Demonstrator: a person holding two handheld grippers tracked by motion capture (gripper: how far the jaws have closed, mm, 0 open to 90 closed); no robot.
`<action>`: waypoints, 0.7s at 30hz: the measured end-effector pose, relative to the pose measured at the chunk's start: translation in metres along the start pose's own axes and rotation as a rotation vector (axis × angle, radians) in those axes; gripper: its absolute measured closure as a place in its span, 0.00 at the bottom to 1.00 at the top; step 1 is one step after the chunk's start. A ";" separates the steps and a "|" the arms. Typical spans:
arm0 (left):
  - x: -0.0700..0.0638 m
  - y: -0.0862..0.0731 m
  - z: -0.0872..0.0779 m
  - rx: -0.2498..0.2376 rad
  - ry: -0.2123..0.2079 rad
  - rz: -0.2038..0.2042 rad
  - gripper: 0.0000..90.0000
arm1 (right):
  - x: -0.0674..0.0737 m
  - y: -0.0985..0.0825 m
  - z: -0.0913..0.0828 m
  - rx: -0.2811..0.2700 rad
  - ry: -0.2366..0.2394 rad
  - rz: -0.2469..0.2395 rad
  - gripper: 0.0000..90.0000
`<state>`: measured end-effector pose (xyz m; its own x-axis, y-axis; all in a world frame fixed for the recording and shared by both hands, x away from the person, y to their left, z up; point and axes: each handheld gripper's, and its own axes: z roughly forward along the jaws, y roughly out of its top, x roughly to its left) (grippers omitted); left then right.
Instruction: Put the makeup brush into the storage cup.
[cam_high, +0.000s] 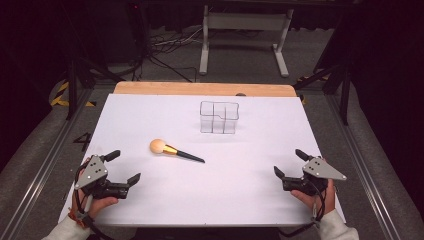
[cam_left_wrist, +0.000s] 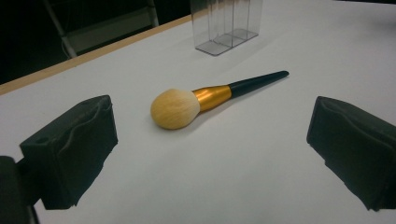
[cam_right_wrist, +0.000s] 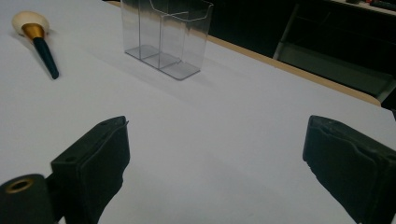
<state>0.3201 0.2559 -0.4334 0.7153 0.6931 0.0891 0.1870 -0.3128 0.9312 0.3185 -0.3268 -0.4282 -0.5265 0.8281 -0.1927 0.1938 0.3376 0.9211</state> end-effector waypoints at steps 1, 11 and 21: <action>-0.001 0.000 0.001 0.001 0.004 0.003 0.02 | 0.000 0.000 0.000 -0.002 0.000 -0.004 0.09; -0.002 -0.001 0.000 0.009 -0.002 0.017 0.03 | 0.005 0.006 0.004 0.003 0.015 -0.019 0.09; -0.003 -0.002 -0.003 0.020 0.012 0.009 0.03 | 0.015 0.033 0.020 0.018 0.104 -0.044 0.09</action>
<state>0.3153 0.2569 -0.4347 0.7090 0.6978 0.1017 0.1944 -0.3320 0.9230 0.3335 -0.2940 -0.4078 -0.6175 0.7619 -0.1957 0.1829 0.3810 0.9063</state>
